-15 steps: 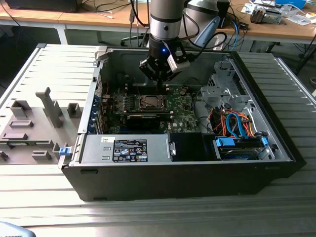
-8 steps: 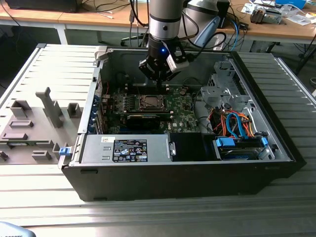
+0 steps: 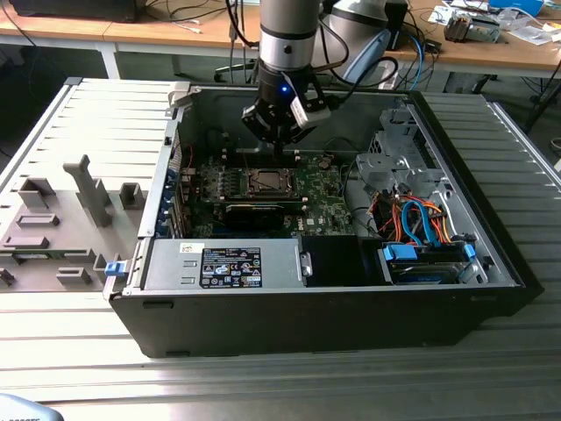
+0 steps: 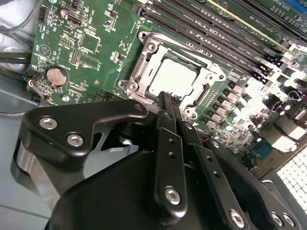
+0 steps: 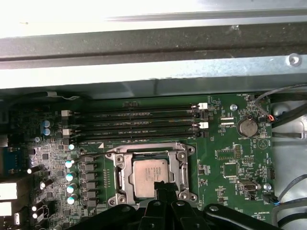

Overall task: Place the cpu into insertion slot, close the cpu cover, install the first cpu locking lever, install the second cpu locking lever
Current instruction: 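Install the first cpu locking lever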

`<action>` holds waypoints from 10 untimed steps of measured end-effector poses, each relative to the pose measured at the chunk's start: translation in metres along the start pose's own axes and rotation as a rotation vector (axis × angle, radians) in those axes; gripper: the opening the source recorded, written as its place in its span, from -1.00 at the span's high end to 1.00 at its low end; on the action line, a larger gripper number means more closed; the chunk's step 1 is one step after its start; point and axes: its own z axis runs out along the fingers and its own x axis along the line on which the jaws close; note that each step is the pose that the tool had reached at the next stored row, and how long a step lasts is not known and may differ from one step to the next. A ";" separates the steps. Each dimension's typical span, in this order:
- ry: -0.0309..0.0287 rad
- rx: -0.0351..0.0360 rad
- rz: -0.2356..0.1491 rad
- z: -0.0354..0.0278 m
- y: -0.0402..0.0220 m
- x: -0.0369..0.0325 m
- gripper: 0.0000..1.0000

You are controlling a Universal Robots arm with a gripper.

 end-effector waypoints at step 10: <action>0.0000 0.0000 0.000 0.0000 -0.0002 0.0036 0.79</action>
